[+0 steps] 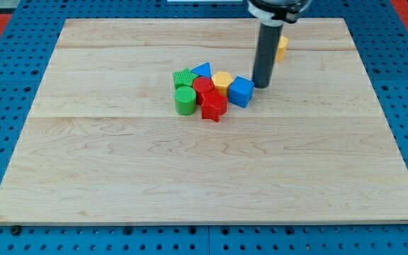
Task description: Move the yellow heart towards the blue triangle
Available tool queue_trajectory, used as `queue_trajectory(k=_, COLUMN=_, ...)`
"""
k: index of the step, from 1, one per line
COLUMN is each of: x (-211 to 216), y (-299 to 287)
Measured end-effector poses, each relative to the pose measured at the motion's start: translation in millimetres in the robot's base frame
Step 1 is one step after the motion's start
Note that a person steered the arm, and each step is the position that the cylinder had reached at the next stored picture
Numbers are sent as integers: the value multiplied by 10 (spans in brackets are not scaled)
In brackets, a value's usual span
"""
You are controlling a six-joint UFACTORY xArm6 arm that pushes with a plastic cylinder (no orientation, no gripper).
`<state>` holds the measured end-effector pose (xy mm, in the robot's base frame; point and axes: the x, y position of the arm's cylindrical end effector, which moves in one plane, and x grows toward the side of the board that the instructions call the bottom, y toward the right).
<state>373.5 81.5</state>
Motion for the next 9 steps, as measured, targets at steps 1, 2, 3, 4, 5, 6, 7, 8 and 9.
queue_trajectory(k=1, x=7, y=-236)
queue_trajectory(k=2, x=7, y=-283)
queue_trajectory(k=3, x=8, y=-131)
queue_trajectory(k=4, x=9, y=8)
queue_trajectory(k=5, x=67, y=587)
queue_trajectory(k=6, x=-2, y=1103)
queue_trajectory(k=7, x=-542, y=1548)
queue_trajectory(k=8, x=-1119, y=1647)
queue_trajectory(k=9, x=-1424, y=1555)
